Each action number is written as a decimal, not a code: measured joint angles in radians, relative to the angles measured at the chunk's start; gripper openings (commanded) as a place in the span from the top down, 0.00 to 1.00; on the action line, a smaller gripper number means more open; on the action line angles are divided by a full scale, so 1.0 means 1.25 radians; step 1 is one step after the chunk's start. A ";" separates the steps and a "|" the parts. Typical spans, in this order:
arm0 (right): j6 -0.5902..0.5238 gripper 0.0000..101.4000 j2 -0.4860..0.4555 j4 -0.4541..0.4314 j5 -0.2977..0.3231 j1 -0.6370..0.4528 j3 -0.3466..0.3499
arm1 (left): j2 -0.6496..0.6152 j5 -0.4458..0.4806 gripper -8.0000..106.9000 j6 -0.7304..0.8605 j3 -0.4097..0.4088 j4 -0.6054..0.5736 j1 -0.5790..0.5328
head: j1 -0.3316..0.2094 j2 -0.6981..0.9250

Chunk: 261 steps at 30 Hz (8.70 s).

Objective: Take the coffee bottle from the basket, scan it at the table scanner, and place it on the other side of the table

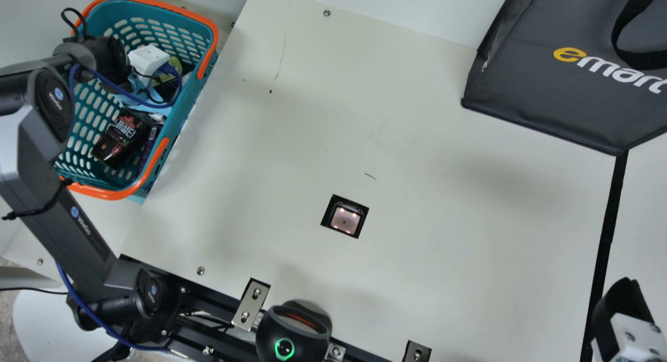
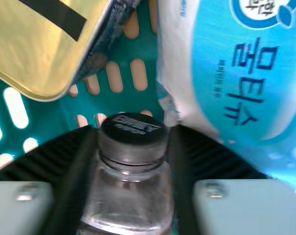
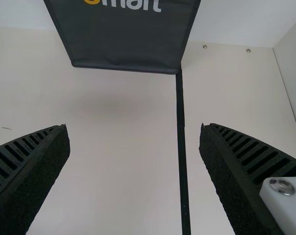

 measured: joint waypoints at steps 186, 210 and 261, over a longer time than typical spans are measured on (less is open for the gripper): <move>0.000 0.06 0.000 0.000 -0.001 0.000 0.000 | -0.806 0.278 1.00 -0.476 0.111 -0.175 -0.438 | 0.000 0.000; 0.000 0.06 0.000 0.000 0.000 0.000 0.000 | -0.844 0.210 0.83 -0.458 0.292 -0.171 -0.473 | 0.000 0.000; 0.000 0.06 0.000 0.000 -0.002 0.000 0.000 | -1.209 0.311 0.15 -0.521 0.255 -0.125 -0.475 | 0.000 0.000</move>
